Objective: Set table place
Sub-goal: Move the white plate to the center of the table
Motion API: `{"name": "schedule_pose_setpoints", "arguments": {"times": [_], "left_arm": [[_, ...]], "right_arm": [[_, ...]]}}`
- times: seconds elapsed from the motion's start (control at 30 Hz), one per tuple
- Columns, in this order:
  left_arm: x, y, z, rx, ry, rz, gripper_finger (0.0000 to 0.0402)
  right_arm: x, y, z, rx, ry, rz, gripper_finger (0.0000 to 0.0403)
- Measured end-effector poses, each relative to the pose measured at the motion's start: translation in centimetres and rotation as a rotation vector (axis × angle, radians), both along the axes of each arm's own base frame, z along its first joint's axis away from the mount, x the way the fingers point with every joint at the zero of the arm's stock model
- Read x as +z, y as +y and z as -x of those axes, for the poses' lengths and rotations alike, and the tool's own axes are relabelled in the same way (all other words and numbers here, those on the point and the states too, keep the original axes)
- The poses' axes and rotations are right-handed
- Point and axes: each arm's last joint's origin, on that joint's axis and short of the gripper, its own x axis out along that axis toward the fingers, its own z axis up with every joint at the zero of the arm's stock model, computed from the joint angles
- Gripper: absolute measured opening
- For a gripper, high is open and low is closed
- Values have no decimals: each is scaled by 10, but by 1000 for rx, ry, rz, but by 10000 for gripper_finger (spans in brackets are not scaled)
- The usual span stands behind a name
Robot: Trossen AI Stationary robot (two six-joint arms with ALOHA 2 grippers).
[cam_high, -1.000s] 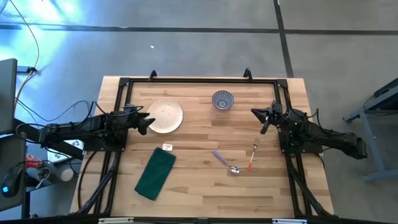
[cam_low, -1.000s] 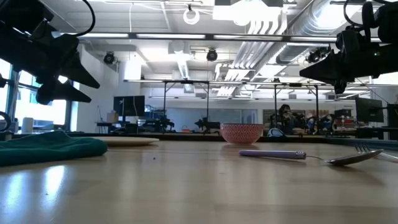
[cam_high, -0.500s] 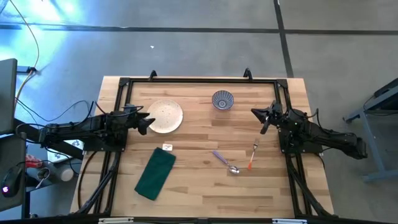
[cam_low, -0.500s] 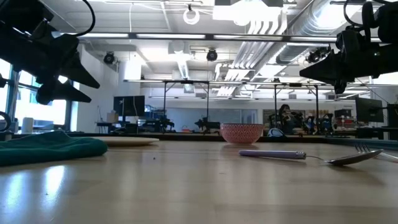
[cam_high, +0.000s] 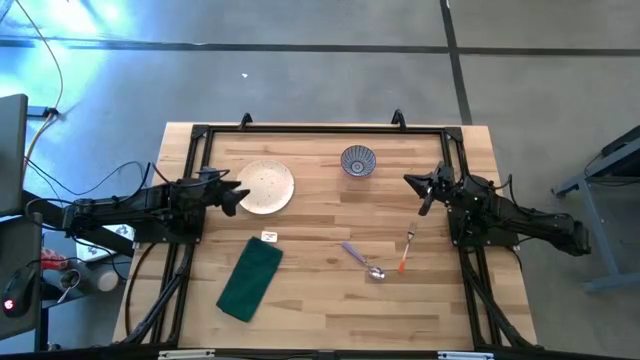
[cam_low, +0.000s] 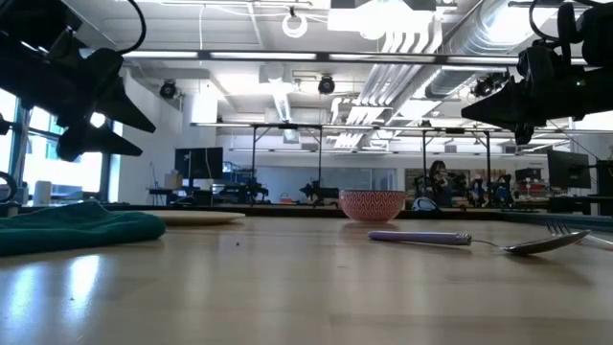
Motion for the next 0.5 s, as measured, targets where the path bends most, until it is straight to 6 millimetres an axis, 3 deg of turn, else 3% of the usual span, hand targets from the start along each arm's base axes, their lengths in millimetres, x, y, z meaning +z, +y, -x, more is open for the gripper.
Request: {"name": "schedule_pose_setpoints", "arguments": {"times": [0.17, 0.5], "left_arm": [[0, 0, 0, 53, -89, 122, 276], [1, 0, -1, 98, -159, 200, 276]], "right_arm": [[0, 0, 0, 0, -1, 0, 0], [0, -3, 1, -93, 54, 102, 0]]}}
